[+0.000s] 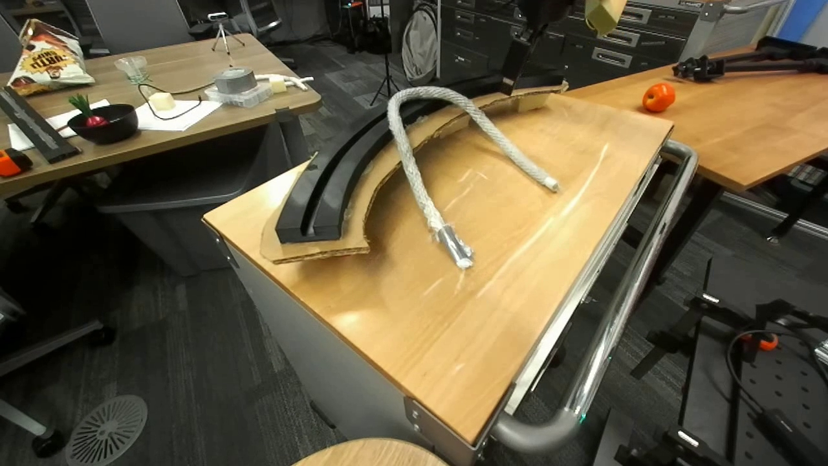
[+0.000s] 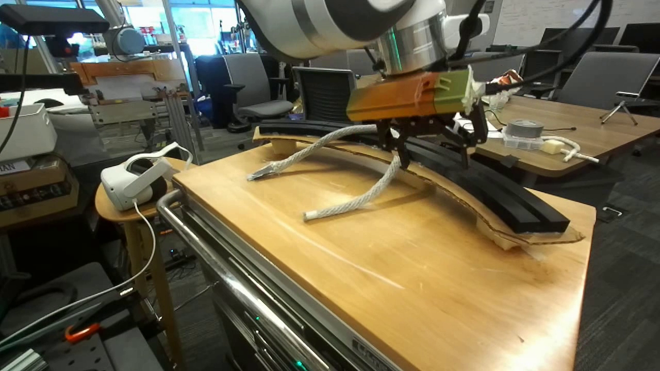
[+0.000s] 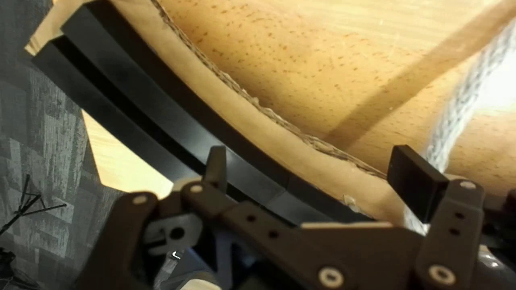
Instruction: Put the white rope on the skate
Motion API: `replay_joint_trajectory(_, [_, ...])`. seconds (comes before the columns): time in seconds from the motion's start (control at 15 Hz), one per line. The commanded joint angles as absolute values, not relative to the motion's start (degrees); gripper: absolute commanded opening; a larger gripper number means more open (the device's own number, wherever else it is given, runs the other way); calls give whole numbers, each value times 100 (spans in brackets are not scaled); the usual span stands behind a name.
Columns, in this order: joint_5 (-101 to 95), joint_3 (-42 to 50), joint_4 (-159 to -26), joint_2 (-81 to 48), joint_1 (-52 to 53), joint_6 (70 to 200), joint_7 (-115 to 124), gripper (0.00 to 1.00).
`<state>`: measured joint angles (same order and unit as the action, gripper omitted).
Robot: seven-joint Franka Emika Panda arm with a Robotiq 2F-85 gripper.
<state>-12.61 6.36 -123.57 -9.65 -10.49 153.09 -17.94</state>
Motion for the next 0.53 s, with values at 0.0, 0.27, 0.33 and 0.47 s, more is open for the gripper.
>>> replay_joint_trajectory(0.0, [-1096, 518, -12169, -355, -773, 14118, -1598, 100])
replay_joint_trajectory(0.27, [84, 338, -11912, -203, -622, 12683, -1831, 100])
replay_joint_trajectory(0.33, [295, 347, -11875, -223, -607, 12398, -1766, 100])
replay_joint_trajectory(0.47, [445, 395, -11859, -296, -605, 12134, -1460, 100])
